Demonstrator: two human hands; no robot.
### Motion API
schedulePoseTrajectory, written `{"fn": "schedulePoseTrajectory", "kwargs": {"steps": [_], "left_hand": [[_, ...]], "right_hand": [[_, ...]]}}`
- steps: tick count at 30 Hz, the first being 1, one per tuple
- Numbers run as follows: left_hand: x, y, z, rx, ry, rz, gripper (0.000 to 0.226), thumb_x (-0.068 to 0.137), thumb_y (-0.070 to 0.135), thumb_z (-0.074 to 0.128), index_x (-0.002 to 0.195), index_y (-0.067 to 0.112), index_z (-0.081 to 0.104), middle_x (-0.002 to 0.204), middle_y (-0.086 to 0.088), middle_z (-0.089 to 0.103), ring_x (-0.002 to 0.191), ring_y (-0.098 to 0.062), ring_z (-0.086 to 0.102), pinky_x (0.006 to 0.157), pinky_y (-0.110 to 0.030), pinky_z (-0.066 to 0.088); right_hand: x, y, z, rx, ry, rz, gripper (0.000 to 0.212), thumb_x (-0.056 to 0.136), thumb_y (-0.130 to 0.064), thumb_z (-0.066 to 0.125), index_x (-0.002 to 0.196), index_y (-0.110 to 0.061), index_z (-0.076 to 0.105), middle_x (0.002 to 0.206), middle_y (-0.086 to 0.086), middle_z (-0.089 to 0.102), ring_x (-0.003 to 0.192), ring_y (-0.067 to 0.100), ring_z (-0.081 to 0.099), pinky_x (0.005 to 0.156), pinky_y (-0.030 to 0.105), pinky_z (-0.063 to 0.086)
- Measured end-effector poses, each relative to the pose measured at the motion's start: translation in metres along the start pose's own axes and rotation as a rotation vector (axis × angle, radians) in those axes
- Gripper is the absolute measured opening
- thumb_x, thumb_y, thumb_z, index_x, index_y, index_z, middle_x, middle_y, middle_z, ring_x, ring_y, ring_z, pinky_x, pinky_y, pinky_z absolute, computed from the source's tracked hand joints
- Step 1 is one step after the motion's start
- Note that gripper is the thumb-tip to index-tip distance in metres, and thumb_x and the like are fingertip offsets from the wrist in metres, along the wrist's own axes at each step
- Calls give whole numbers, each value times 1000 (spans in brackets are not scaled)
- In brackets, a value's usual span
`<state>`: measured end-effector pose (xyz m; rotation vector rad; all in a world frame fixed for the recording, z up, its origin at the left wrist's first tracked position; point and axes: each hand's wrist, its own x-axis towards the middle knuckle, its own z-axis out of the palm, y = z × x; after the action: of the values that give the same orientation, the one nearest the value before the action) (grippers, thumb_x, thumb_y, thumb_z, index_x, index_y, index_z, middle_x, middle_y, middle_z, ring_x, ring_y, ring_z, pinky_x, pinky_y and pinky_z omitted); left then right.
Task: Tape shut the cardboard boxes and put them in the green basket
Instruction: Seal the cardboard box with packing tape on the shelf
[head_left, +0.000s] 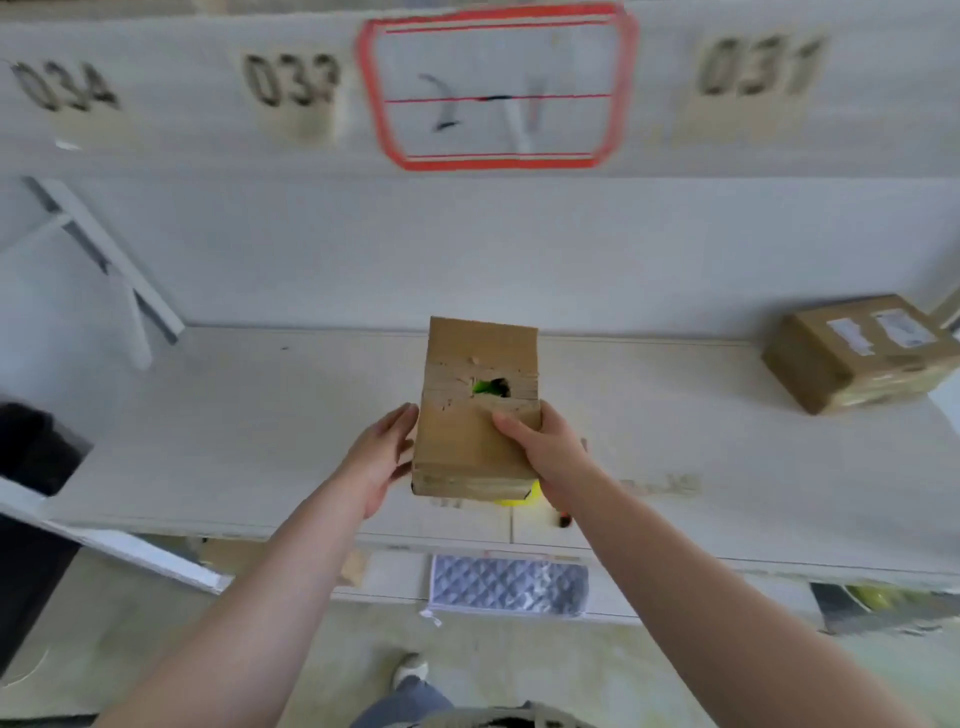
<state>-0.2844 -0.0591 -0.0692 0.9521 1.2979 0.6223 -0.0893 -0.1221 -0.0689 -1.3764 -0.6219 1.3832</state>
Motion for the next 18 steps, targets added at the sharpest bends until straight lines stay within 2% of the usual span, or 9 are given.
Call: {"fn": "schedulePoseTrajectory", "kwargs": {"steps": [1, 4, 8, 10, 11, 13, 15, 16, 18], "left_hand": [[6, 3, -26, -3, 1, -25, 55, 96, 58, 44, 134, 20, 58, 123, 2, 67, 113, -17, 59, 94, -37, 48], [19, 9, -86, 24, -36, -136, 57, 86, 68, 50, 118, 24, 66, 112, -1, 72, 105, -18, 64, 97, -38, 49], [37, -6, -117, 135, -61, -153, 46, 90, 48, 61, 127, 21, 57, 112, -1, 68, 100, -17, 63, 81, -33, 51], [42, -19, -119, 109, -86, -181, 42, 93, 44, 59, 127, 19, 56, 109, 0, 67, 97, -16, 63, 75, -30, 52], [44, -25, -118, 100, -98, -192, 42, 94, 44, 58, 128, 19, 55, 111, 0, 67, 99, -16, 64, 78, -31, 53], [49, -37, -115, 118, -106, -178, 44, 94, 46, 57, 130, 21, 52, 123, 4, 63, 110, -16, 59, 96, -34, 47], [51, -43, -114, 171, -86, -153, 44, 93, 49, 56, 130, 26, 49, 121, 15, 53, 113, -11, 48, 97, -31, 35], [53, -44, -114, 194, -81, -149, 45, 93, 51, 56, 131, 28, 47, 116, 15, 51, 110, -11, 44, 94, -32, 33], [57, -46, -114, 210, -90, -145, 43, 92, 53, 55, 129, 31, 46, 114, 14, 50, 109, -11, 43, 92, -32, 33]], "right_hand": [[8, 9, 27, -34, 10, 11, 51, 84, -27, 76, 128, -17, 55, 118, 4, 67, 104, 20, 65, 91, 39, 55], [28, 38, 99, -167, -1, 50, 60, 84, -36, 75, 135, -24, 46, 121, 0, 63, 108, 20, 62, 95, 43, 53], [42, 60, 141, -286, -20, 109, 62, 88, -38, 70, 140, -26, 38, 123, -3, 60, 107, 16, 61, 89, 34, 55], [43, 66, 137, -418, -12, 112, 56, 91, -40, 65, 138, -23, 41, 124, -3, 60, 108, 15, 60, 89, 33, 54], [44, 69, 131, -515, 18, 82, 50, 94, -40, 60, 138, -21, 44, 126, -1, 60, 111, 16, 59, 93, 35, 52], [45, 73, 112, -719, 207, -18, 42, 100, -36, 49, 136, -15, 50, 133, 4, 55, 121, 21, 51, 101, 34, 42], [46, 76, 88, -937, 429, -108, 38, 100, -30, 50, 132, -10, 54, 134, 9, 53, 125, 26, 45, 102, 35, 35], [47, 79, 76, -1086, 450, -109, 38, 98, -30, 53, 130, -10, 54, 133, 10, 53, 125, 28, 45, 103, 36, 34], [49, 88, 59, -1413, 303, -27, 43, 96, -39, 55, 133, -16, 50, 131, 5, 55, 125, 25, 47, 111, 36, 25]]}}
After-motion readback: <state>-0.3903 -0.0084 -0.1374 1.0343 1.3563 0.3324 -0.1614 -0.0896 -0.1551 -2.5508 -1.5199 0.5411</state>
